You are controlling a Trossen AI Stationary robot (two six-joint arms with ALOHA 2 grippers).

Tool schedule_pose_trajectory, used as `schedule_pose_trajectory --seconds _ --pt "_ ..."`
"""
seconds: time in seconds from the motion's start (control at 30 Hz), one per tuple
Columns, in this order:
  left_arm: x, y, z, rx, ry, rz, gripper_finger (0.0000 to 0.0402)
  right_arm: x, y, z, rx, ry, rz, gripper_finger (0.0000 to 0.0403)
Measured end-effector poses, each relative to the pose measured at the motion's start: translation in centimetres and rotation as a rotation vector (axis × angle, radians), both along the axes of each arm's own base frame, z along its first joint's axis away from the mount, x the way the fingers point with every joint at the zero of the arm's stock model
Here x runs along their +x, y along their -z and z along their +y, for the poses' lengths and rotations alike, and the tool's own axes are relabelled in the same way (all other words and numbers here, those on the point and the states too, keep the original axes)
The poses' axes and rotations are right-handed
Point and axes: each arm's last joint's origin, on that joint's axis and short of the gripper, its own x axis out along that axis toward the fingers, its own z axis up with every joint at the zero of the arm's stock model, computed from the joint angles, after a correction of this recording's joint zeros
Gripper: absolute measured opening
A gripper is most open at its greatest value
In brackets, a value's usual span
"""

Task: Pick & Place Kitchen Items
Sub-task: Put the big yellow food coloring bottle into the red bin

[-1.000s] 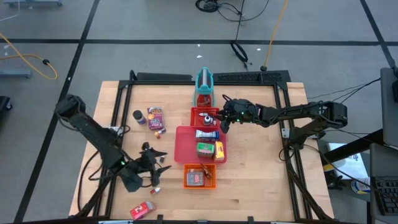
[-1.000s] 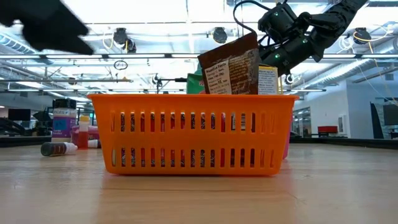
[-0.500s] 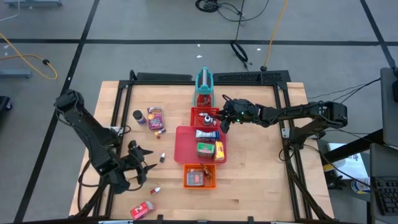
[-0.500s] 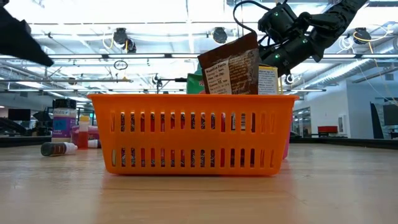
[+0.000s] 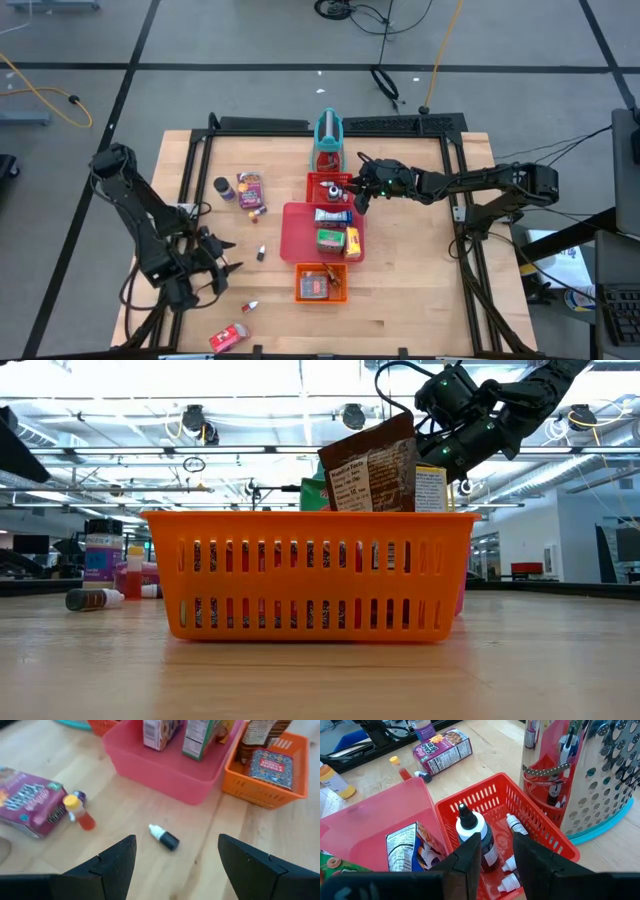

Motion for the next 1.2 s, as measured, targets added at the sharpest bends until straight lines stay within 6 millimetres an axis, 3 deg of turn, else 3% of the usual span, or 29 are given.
schedule_pose_trajectory --seconds 0.3,1.03,1.2 --pt "-0.6 0.5 -0.1 -0.021 0.003 0.018 0.0278 0.0 0.0 0.0 0.000 0.000 0.000 0.0105" --pt "-2.2 4.5 0.6 -0.151 -0.041 0.022 0.0277 0.0 0.0 0.0 0.000 0.000 0.000 0.0105" --pt "-2.3 5.1 0.9 -0.157 -0.041 0.015 0.0245 0.0 0.0 0.0 0.000 0.000 0.000 0.0105"
